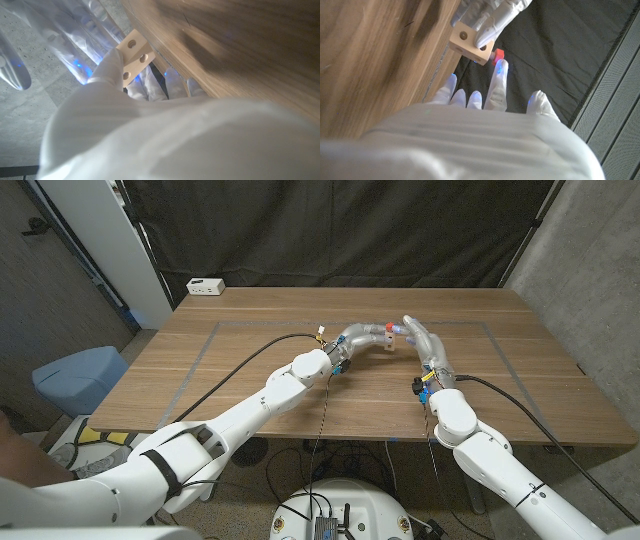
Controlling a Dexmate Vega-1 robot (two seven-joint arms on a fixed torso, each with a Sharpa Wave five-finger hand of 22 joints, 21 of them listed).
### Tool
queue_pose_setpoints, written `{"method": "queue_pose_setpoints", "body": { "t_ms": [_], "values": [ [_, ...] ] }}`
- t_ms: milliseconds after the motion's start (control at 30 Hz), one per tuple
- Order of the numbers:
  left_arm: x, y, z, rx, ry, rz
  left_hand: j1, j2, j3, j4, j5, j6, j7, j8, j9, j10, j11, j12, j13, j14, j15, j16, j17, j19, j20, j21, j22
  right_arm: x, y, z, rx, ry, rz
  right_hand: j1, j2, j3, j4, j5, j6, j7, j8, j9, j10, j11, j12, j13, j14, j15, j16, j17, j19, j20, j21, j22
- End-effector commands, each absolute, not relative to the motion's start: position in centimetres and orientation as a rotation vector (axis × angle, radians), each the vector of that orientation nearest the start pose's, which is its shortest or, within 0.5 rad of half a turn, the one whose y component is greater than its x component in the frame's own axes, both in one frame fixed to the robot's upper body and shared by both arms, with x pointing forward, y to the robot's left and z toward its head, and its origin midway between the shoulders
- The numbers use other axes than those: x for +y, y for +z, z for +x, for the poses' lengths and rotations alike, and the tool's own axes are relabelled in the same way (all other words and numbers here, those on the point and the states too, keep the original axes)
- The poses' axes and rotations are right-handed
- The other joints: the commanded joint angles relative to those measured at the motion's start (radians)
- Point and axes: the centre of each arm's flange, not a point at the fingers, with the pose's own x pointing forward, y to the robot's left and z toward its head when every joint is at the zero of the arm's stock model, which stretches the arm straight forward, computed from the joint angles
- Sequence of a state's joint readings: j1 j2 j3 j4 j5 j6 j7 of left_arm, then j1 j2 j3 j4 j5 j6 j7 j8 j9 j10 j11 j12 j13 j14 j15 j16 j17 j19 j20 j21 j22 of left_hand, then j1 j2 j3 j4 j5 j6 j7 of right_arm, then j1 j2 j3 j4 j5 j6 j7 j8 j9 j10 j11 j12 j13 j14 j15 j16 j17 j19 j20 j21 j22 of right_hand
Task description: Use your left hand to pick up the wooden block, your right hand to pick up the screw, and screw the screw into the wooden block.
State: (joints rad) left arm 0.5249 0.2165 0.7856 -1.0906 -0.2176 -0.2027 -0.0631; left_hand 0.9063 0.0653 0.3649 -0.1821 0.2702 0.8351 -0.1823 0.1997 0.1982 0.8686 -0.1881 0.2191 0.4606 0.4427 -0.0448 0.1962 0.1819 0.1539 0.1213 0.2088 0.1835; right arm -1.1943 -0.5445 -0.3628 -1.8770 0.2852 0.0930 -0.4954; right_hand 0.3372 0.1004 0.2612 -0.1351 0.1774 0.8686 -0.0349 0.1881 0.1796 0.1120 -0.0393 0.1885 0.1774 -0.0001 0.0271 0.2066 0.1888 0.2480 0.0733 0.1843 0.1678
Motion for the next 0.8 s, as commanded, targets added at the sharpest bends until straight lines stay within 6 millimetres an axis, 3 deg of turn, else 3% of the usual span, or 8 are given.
{"method": "queue_pose_setpoints", "body": {
  "t_ms": [33,500,800],
  "values": [
    [1.91,-1.13,66.77,-0.580,-0.579,0.465,0.003,0.014,0.025,0.024,0.007,0.062,0.039,0.005,0.001,0.026,-0.017,0.016,0.040,0.007,-0.028,0.003,0.001,0.001,0.001,0.007,0.006,-22.73,-6.21,54.27,-0.632,-0.060,-0.122,-0.007,0.001,-0.001,-0.002,-0.003,-0.025,-0.009,-0.010,0.001,-0.015,-0.003,-0.005,0.001,-0.012,0.005,-0.004,0.002,-0.012,0.003,-0.003,0.001],
    [1.79,-1.08,66.38,-0.587,-0.584,0.476,0.002,0.015,0.023,0.025,0.006,0.063,0.038,0.006,0.001,0.026,-0.018,0.016,0.040,0.006,-0.028,0.003,0.001,0.001,0.001,0.007,0.006,-23.30,-5.69,54.22,-0.638,-0.050,-0.141,-0.017,-0.001,-0.005,0.001,-0.003,-0.102,-0.034,-0.022,0.002,-0.042,-0.002,-0.010,0.001,-0.030,0.017,-0.009,0.004,-0.024,0.009,-0.002,0.002],
    [1.72,-1.18,66.10,-0.586,-0.588,0.479,0.002,0.015,0.023,0.025,0.007,0.062,0.039,0.005,0.001,0.025,-0.018,0.016,0.040,0.006,-0.029,0.003,0.001,0.001,0.001,0.007,0.006,-23.54,-5.47,54.39,-0.625,-0.012,-0.158,-0.037,-0.004,-0.013,0.009,-0.003,-0.177,-0.046,-0.023,0.002,-0.094,0.005,-0.016,0.002,-0.067,0.035,-0.016,0.007,-0.058,0.017,-0.006,0.002]
  ]
}}
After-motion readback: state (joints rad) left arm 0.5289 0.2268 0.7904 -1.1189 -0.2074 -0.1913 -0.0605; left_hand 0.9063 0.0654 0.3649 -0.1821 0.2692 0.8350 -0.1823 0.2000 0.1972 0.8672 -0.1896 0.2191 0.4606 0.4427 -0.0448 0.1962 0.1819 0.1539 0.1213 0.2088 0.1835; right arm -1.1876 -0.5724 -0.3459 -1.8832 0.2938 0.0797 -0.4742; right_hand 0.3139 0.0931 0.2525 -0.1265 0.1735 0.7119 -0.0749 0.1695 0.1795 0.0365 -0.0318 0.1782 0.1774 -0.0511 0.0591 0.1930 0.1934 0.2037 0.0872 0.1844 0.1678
